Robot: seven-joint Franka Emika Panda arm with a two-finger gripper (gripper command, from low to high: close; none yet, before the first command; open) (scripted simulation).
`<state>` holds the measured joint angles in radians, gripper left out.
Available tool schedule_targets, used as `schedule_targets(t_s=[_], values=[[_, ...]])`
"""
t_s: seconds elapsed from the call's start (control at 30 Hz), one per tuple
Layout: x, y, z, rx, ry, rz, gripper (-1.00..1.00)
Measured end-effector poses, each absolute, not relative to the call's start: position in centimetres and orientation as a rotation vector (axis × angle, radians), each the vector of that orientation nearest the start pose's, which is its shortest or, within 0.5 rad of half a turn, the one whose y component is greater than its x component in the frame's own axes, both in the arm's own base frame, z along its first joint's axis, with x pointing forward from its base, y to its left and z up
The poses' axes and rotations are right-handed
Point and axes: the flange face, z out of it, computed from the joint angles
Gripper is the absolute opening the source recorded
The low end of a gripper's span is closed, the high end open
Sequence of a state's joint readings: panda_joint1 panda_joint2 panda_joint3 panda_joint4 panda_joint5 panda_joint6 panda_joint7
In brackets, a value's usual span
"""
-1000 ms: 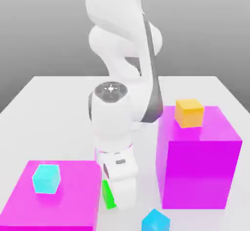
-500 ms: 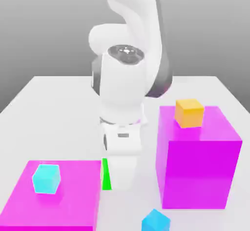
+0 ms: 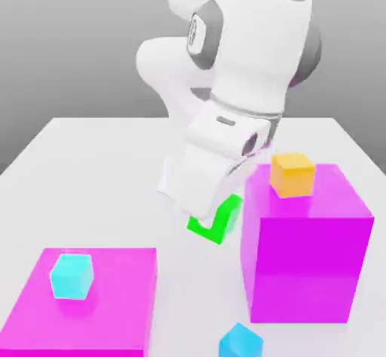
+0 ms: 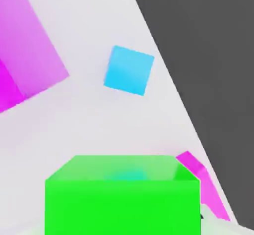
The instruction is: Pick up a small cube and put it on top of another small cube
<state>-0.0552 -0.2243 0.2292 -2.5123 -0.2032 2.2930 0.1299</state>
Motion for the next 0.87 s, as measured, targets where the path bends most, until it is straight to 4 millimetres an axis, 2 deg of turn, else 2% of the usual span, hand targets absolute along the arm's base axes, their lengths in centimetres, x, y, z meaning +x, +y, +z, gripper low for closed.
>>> schedule_targets(t_s=[0.2, 0.43, 0.47, 0.57, 0.67, 0.7, 0.87], values=[[41.5, 10.9, 41.2, -3.268, 0.129, -0.111, -1.00], [37.4, 15.1, 47.3, -3.084, 0.528, -0.105, -1.00], [36.8, 15.3, 47.5, -3.065, 0.582, -0.085, -1.00], [35.7, 15.4, 46.2, -3.047, 0.743, -0.011, -1.00], [35.5, 15.5, 42.5, -3.039, 0.775, 0.003, -1.00], [35.4, 15.5, 41.1, -3.038, 0.777, 0.004, 1.00], [35.4, 15.5, 41.1, -3.038, 0.777, 0.004, 1.00]])
